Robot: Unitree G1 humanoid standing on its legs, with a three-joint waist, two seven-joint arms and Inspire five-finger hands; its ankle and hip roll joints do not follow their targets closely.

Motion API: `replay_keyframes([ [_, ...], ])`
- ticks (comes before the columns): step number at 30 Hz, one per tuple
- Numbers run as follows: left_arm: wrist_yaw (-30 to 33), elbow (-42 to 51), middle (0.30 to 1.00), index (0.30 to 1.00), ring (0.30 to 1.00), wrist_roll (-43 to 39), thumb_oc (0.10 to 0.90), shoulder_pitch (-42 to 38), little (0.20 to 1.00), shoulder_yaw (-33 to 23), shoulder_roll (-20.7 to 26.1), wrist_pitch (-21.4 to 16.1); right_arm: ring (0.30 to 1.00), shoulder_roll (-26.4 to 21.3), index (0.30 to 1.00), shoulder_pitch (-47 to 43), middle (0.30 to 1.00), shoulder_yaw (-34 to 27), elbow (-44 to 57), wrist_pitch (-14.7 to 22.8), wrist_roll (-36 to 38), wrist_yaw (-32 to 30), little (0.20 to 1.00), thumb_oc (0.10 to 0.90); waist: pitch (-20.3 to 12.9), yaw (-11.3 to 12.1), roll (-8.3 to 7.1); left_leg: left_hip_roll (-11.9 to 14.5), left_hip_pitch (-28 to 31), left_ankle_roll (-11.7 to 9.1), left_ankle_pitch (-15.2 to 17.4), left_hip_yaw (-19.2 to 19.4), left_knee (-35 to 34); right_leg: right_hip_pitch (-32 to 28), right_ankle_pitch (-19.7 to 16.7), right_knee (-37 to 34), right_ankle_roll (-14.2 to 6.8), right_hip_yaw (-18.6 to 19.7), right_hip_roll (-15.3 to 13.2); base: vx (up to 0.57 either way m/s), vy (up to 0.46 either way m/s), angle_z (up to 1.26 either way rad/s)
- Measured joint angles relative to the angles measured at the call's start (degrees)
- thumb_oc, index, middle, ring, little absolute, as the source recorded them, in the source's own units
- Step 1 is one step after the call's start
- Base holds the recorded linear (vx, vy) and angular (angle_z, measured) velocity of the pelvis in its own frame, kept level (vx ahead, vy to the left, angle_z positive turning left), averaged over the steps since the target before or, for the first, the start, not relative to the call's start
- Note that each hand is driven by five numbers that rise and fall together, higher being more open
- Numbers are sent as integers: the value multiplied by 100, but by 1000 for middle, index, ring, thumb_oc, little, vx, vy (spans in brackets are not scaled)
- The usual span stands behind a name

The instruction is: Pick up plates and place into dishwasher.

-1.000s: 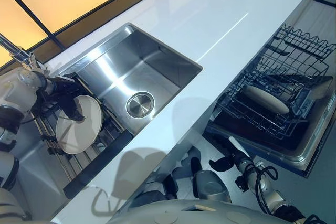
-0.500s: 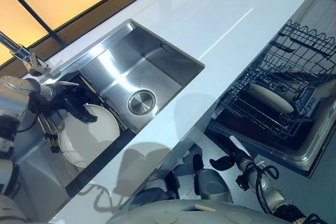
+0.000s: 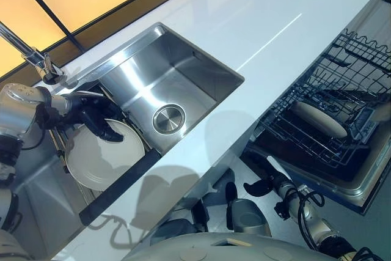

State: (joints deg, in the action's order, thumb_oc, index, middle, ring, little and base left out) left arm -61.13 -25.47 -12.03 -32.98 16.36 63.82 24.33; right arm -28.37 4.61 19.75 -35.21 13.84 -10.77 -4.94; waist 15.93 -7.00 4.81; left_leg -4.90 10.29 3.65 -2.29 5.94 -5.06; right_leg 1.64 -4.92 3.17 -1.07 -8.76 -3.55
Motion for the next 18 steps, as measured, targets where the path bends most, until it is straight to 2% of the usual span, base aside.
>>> replay_keyframes([
  [2, 99, 8, 300, 300, 300, -54, 100, 34, 200, -3, 0, -98, 900, 0, 900, -25, 900, 0, 8, 0, 4, -5, 900, 800, 0, 27, 0, 0, -1, 0, 0, -9, 0, -3, 0, 0, 0, -7, -1, -40, 31, 2],
  [8, 1199, -41, 300, 300, 300, -214, 100, 191, 200, -74, 20, -726, 900, -20, 900, 5, 900, -9, 443, -52, 208, -249, 900, 800, 0, 93, -1, -21, 5, 9, -6, -49, 0, -24, 0, -5, 0, -43, -26, -43, 40, 4],
  [10, 1572, -229, 300, 300, 300, 80, 100, 191, 200, -326, 36, -1316, 900, -46, 900, 133, 900, -160, 815, -261, 446, -331, 900, 800, 0, 103, -5, -29, 3, 13, -9, -54, 0, -24, -1, -4, -1, -48, -32, -54, 39, 2],
  [13, 1939, -195, 300, 300, 300, 463, 100, 232, 200, -514, 254, -1921, 900, -107, 900, 258, 900, -326, 1197, -347, 523, -433, 900, 800, 3, 103, -15, -33, 4, 13, -9, -42, 1, -17, -14, -13, -21, -46, -26, -63, 26, -4],
  [15, 2254, 30, 300, 300, 300, 743, 100, 492, 200, -798, 464, -2247, 900, -131, 900, 240, 900, -521, 1417, -348, 523, -485, 900, 800, 20, 132, -45, -23, 13, 14, -10, 67, 1, 16, -81, -39, -124, -4, 21, -76, 6, -23],
  [17, 2377, 106, 300, 300, 300, 785, 100, 550, 200, -965, 547, -2356, 900, -134, 900, 186, 900, -619, 1537, -347, 524, -487, 900, 800, 64, 232, -127, -5, 51, 18, -15, 221, 4, 41, -106, -84, -166, -6, 38, -109, -9, -48],
  [18, 2469, 405, 300, 300, 300, 939, 100, 791, 200, -1176, 680, -2355, 900, -153, 900, 45, 900, -636, 1564, -351, 524, -414, 900, 800, 110, 407, -151, 145, 98, 83, -64, 517, 5, 32, 66, -122, -500, -493, -82, -129, -15, -79],
])
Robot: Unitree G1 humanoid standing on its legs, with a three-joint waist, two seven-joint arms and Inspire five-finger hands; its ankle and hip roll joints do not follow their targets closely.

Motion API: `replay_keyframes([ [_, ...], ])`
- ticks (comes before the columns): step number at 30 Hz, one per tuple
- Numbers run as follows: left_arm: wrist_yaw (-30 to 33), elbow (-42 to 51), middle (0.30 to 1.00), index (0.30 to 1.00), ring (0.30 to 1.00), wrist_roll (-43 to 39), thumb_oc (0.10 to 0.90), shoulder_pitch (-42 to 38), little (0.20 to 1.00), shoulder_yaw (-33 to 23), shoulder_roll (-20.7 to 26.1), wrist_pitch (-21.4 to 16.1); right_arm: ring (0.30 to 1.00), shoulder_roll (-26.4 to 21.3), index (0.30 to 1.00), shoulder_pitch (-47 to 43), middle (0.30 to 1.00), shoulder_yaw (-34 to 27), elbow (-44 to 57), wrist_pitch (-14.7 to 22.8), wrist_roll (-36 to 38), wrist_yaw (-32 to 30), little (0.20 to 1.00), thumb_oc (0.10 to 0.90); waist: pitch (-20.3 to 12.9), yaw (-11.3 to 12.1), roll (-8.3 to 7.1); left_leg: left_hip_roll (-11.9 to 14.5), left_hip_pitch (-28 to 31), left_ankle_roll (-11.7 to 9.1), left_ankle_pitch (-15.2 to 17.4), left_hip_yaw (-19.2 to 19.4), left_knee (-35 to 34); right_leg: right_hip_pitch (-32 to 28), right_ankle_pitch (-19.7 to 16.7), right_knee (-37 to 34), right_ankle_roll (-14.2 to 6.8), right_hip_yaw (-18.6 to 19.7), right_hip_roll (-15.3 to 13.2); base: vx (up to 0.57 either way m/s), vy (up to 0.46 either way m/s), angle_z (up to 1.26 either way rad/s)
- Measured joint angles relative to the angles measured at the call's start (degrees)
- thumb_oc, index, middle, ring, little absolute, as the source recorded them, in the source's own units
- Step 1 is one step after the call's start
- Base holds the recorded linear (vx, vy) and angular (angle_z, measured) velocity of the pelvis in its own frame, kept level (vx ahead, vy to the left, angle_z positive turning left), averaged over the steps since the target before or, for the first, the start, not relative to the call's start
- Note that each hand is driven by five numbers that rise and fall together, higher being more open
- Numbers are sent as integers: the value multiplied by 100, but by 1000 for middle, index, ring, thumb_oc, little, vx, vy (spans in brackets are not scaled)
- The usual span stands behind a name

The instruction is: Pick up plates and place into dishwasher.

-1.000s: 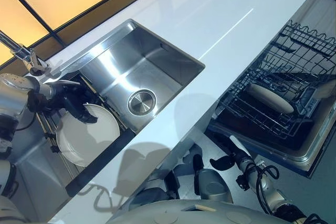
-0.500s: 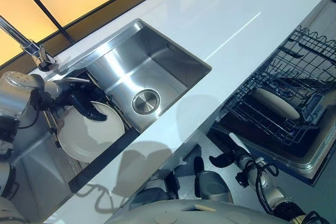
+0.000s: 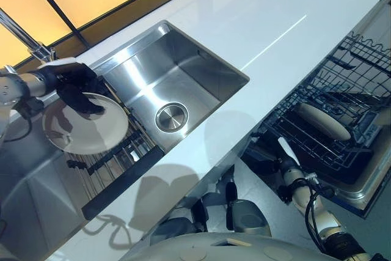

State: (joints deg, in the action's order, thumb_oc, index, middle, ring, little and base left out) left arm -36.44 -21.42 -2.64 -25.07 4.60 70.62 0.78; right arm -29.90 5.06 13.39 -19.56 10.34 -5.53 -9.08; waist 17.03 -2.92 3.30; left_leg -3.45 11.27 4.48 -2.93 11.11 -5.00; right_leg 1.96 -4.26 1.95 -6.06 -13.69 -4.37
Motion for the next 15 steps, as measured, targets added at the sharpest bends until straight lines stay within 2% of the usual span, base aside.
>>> replay_keyframes([
  [1, 14, 108, 300, 300, 300, 36, 100, 90, 200, -83, 36, -4, 900, 1, 900, -54, 900, -19, 1, 0, 1, 38, 900, 800, 3, 116, 15, 82, 6, -9, 8, 148, 1, 42, 159, 116, -217, -400, -92, -152, -36, -107],
  [2, 61, 231, 300, 300, 300, 54, 100, 217, 200, -247, 48, -23, 900, -35, 900, -135, 900, -37, 82, -6, 2, 101, 900, 800, 23, 294, 35, 231, 12, -30, 20, 378, 10, 191, 157, 625, -212, -813, -318, -118, -53, -76],
  [4, 203, 269, 300, 300, 300, 55, 100, 422, 200, -414, 51, -216, 900, -116, 900, -147, 900, -97, 357, -4, 2, 167, 900, 800, 39, 348, 65, 430, 2, -71, 49, 441, 55, 313, 195, 1640, -273, -869, -851, -185, -103, -41],
  [5, 274, 253, 300, 300, 300, 53, 100, 461, 200, -436, 122, -277, 900, -104, 900, -161, 900, -157, 486, 18, 24, 164, 900, 800, 44, 438, 67, 558, 4, -158, 21, 475, 64, 252, 229, 2124, -333, -723, -1149, -233, -174, -19],
  [6, 308, 237, 300, 300, 300, 53, 100, 472, 200, -433, 188, -353, 900, -105, 900, -202, 900, -171, 516, 35, 79, 161, 900, 800, 39, 476, 58, 653, -2, -232, -18, 475, 70, 177, 261, 2324, -384, -619, -1258, -193, -173, -14],
  [7, 322, 235, 300, 300, 300, 52, 100, 477, 200, -430, 244, -383, 900, -102, 900, -229, 900, -172, 530, 40, 124, 153, 900, 800, 36, 515, 52, 706, -25, -282, -51, 476, 71, 77, 270, 2336, -404, -544, -1269, -196, -219, 1],
  [9, 484, 188, 300, 300, 300, 36, 100, 472, 200, -422, 503, -493, 900, -75, 900, -322, 900, -173, 560, 117, 213, 115, 900, 800, -66, 609, -163, 734, -241, -509, -162, 345, 77, -230, 246, 2083, -482, -252, -1178, -189, -255, 5],
  [10, 534, 145, 300, 300, 300, 35, 100, 474, 200, -419, 506, -502, 900, -97, 900, -369, 900, -190, 564, 150, 214, 73, 900, 800, -63, 654, -98, 797, -299, -611, -238, 315, 81, -306, 327, 1803, -539, -192, -1035, -131, -209, -3],
  [12, 629, 147, 300, 300, 300, 30, 100, 481, 200, -421, 522, -508, 900, -93, 900, -459, 900, -194, 570, 166, 211, 56, 900, 800, -84, 684, -21, 871, -375, -702, -290, 125, 67, -466, 374, 1341, -525, -81, -809, -116, -207, -17],
  [15, 1077, 384, 300, 300, 300, 32, 100, 581, 200, -500, 502, -605, 900, -72, 900, -454, 900, -192, 754, 176, 187, -266, 900, 800, -155, 769, -128, 844, -491, -824, -346, 156, 63, -829, 438, 206, -429, -17, -667, -195, -308, -35],
])
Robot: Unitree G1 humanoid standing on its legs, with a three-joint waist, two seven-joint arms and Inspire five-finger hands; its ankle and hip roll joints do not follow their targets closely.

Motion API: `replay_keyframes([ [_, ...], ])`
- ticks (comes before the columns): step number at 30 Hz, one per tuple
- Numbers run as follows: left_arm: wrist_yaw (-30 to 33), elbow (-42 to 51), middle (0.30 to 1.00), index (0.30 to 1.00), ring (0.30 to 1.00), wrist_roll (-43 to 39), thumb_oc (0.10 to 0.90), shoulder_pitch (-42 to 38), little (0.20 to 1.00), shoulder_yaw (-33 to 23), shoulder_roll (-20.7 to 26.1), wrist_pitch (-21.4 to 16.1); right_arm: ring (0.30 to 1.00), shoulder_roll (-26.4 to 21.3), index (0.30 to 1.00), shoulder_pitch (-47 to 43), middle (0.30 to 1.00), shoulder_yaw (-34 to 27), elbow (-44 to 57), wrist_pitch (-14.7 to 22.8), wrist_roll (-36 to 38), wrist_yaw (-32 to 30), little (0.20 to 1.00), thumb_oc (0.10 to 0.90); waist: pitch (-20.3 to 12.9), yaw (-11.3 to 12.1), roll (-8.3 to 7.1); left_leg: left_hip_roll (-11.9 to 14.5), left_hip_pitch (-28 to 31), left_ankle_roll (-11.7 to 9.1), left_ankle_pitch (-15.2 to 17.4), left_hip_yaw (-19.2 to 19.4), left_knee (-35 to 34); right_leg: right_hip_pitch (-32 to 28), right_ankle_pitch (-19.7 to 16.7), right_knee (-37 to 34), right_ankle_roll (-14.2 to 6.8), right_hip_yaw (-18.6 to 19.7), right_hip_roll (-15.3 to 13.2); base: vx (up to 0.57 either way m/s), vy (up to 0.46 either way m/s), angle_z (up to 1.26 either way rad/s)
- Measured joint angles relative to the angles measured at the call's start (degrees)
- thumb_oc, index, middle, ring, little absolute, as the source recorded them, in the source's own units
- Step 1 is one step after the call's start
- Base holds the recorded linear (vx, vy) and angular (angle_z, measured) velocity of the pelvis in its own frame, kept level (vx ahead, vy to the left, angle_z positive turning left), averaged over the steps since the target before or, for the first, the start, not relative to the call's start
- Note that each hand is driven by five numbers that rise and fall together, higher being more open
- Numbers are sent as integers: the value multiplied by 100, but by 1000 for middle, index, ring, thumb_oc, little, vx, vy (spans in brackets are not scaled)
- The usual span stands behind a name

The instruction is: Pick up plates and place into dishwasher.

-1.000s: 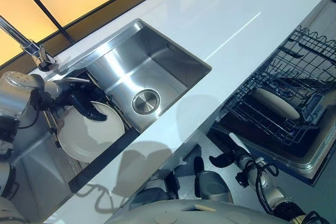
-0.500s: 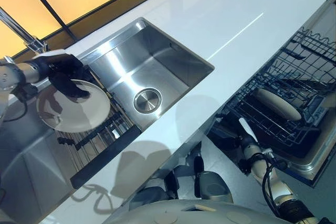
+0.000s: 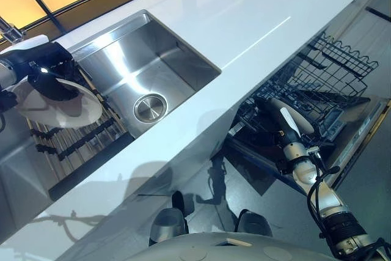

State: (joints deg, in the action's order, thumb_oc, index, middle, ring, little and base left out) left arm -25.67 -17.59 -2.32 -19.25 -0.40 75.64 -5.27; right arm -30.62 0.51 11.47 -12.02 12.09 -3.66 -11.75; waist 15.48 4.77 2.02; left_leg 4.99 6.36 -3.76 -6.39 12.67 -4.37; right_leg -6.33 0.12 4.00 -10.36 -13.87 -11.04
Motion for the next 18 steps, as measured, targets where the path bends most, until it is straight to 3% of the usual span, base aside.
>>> replay_keyframes([
  [1, 83, 48, 300, 300, 300, 4, 100, 40, 200, -22, -3, 0, 900, 0, 900, 5, 900, -2, 51, -11, -5, -102, 900, 800, -28, 0, -31, -14, -51, -16, -13, 15, 0, -1, 14, -130, 49, 53, 11, -103, -154, -25],
  [2, 257, 178, 300, 300, 300, 15, 100, 234, 200, -185, -47, -7, 900, 0, 900, 11, 900, -11, 194, -89, -4, -286, 900, 800, -65, -32, -54, -3, -132, -39, -55, 45, -4, 2, -26, -345, 265, 127, 64, -93, -142, -17],
  [4, 503, 504, 300, 300, 300, 80, 100, 641, 200, -392, -144, -12, 900, 52, 900, 138, 900, -207, 372, -188, -2, -513, 900, 800, -161, -93, -37, 109, -193, -97, -103, 33, -7, 4, -134, -526, 360, 240, 222, -106, -162, -13],
  [8, 1053, 1081, 300, 300, 300, 329, 100, 1066, 200, -566, -552, -18, 900, 52, 900, 397, 900, -598, 576, -269, -38, -914, 900, 800, -407, -158, -23, 199, -229, -198, -149, -10, -64, -19, -186, -706, 424, 387, 370, -93, -110, 0],
  [18, 2058, 1617, 300, 300, 300, 745, 100, 1452, 200, -693, -1264, -131, 900, 19, 900, 329, 900, -1153, 1087, -38, -103, -1664, 900, 800, -511, -215, 174, 205, -192, -157, -214, 17, -63, -18, -201, -709, 431, 516, 392, -54, -51, -3],
])
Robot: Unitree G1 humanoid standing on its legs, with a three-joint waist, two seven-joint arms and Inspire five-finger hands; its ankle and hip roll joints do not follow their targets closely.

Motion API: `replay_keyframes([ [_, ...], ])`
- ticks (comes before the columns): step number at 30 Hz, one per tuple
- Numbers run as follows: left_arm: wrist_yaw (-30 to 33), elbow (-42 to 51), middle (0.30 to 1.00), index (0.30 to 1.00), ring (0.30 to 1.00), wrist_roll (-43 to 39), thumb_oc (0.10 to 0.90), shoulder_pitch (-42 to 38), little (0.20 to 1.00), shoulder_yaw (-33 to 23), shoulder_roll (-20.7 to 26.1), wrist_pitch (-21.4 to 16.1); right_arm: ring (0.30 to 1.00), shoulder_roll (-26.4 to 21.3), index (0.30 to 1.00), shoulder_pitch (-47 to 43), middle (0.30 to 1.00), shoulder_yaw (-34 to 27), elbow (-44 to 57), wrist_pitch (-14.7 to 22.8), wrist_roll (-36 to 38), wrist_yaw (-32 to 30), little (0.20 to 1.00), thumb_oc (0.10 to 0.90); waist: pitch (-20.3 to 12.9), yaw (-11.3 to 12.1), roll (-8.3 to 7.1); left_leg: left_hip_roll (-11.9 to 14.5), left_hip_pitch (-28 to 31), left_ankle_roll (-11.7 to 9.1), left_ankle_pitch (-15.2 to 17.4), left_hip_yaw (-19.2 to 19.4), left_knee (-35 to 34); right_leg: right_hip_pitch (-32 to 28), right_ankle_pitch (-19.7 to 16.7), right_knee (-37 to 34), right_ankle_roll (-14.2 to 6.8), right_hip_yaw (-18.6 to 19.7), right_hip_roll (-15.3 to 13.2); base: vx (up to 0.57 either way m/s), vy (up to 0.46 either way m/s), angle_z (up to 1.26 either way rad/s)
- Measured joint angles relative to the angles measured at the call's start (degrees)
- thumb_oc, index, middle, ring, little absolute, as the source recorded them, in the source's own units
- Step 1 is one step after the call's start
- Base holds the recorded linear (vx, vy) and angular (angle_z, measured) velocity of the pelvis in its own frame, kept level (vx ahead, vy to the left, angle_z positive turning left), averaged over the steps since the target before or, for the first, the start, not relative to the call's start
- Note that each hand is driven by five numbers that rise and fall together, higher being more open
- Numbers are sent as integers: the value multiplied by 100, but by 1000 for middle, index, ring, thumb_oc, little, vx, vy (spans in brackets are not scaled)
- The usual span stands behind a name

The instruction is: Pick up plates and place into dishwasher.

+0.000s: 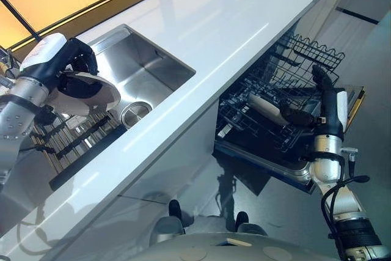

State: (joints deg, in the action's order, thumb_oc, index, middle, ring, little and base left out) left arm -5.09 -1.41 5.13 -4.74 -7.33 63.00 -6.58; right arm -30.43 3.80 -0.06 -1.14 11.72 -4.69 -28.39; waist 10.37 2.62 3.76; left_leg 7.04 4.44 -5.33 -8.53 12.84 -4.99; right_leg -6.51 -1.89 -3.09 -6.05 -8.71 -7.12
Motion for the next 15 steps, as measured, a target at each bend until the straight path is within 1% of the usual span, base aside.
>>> replay_keyframes([
  [3, 191, 22, 300, 300, 300, 187, 100, 58, 200, 0, -95, -119, 900, -78, 900, -33, 900, -34, 260, 113, 20, 54, 900, 800, 15, 10, 42, 0, 23, 0, -3, 33, 4, -5, -1, -1, -1, 33, 1, -25, -35, -4],
  [5, 384, 22, 300, 300, 300, 330, 100, 58, 200, 0, -140, -188, 900, -183, 900, -97, 900, -34, 500, 251, 40, 319, 900, 800, 22, 11, 57, 2, 30, 0, -2, 34, 22, -23, -1, -9, -2, 34, 1, -32, -43, 0],
  [6, 515, 22, 300, 300, 300, 404, 100, 58, 200, 0, -151, -253, 900, -261, 900, -172, 900, -29, 638, 328, 157, 541, 900, 800, 25, 13, 62, 2, 46, 0, -2, 35, 25, -52, -8, -30, -12, 34, 1, -36, -48, -1],
  [8, 705, 22, 300, 300, 300, 418, 100, 58, 200, -1, -160, -333, 900, -338, 900, -283, 900, -15, 875, 343, 362, 878, 900, 800, 26, 20, 63, 3, 91, -4, 1, 55, 25, -129, -28, -111, -36, 38, 5, -39, -43, -2],
  [12, 1135, 20, 300, 300, 300, 585, 100, 41, 200, -212, -162, -571, 900, -549, 900, -733, 900, 132, 1227, 460, 712, 1672, 900, 800, 27, 21, 64, 7, 94, -8, 3, 58, 26, -176, -75, -193, -36, 35, 13, -43, -33, 0],
  [15, 1347, 85, 300, 300, 300, 589, 100, -123, 200, -257, -162, -618, 900, -595, 900, -1197, 900, 481, 1286, 450, 1048, 2207, 900, 800, 27, 38, 64, 8, 92, -8, 2, 38, 40, -198, -75, -194, -36, 18, 18, -33, -42, 3],
])
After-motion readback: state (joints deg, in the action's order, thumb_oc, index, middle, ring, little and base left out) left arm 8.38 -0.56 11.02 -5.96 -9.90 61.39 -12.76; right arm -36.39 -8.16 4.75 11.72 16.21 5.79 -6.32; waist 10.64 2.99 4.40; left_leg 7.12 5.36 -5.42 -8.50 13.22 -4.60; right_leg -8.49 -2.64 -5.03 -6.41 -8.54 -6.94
